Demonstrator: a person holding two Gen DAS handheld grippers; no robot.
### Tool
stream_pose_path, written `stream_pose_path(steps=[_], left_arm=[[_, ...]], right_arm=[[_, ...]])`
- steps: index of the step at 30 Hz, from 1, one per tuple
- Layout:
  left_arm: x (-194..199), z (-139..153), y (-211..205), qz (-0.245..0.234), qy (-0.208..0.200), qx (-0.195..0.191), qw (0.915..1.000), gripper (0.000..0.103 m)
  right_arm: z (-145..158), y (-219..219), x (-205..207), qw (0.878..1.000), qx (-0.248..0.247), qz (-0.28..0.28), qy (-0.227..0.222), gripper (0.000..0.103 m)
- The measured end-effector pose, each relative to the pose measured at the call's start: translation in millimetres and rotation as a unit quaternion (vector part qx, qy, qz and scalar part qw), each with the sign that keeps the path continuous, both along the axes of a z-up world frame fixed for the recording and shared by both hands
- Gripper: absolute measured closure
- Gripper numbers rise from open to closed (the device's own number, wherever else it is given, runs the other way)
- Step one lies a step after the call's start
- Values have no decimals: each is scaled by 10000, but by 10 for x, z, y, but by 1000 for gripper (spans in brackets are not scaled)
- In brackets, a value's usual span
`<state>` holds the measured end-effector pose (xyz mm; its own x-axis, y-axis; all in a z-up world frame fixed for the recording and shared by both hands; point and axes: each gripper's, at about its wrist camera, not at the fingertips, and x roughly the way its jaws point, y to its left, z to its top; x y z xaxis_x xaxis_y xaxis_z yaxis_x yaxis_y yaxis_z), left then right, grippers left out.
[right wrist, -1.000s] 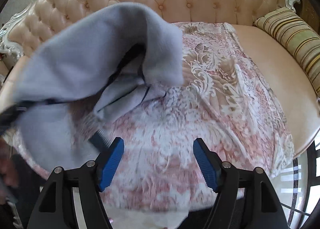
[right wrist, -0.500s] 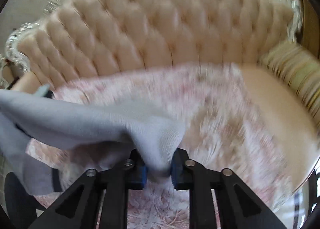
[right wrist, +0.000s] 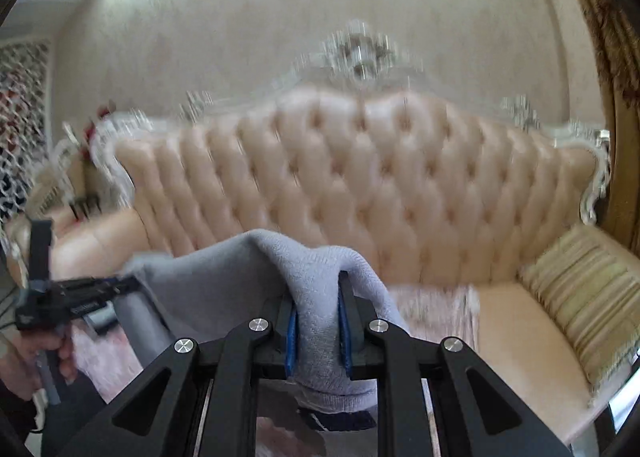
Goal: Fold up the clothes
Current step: 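Grasp the sweater with the left gripper while the right gripper holds another edge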
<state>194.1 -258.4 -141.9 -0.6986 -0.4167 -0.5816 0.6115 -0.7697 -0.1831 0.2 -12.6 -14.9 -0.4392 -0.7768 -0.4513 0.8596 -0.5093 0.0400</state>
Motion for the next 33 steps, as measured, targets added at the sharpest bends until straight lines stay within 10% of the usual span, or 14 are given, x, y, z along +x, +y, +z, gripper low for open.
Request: stream_pose_path(steps=[6, 9, 11, 14, 20, 31, 33], left_arm=[[-148, -613, -169, 383, -743, 456, 9955, 84], [-101, -678, -143, 383, -689, 450, 9959, 43], [-106, -695, -89, 206, -425, 552, 9974, 34], [-308, -838, 118, -500, -141, 509, 9974, 34], [-801, -1349, 769, -1717, -818, -258, 9814, 42], [-1586, -1815, 602, -1651, -1819, -4, 9693, 55], [-1611, -1701, 490, -1568, -1739, 235, 9719, 76]], right_arm=[[-1225, -629, -616, 9847, 1314, -171, -1135, 86], [-1640, -647, -674, 9774, 1578, -195, -1392, 83], [-1828, -597, -709, 9729, 1668, -273, -1580, 78], [-2028, -467, -748, 9638, 1778, -516, -1920, 52], [-2206, -99, -571, 9549, 1839, -688, -2227, 39], [-2366, 36, -372, 9505, 2297, -765, -1950, 35], [-2414, 29, -358, 9490, 2392, -765, -1908, 34]])
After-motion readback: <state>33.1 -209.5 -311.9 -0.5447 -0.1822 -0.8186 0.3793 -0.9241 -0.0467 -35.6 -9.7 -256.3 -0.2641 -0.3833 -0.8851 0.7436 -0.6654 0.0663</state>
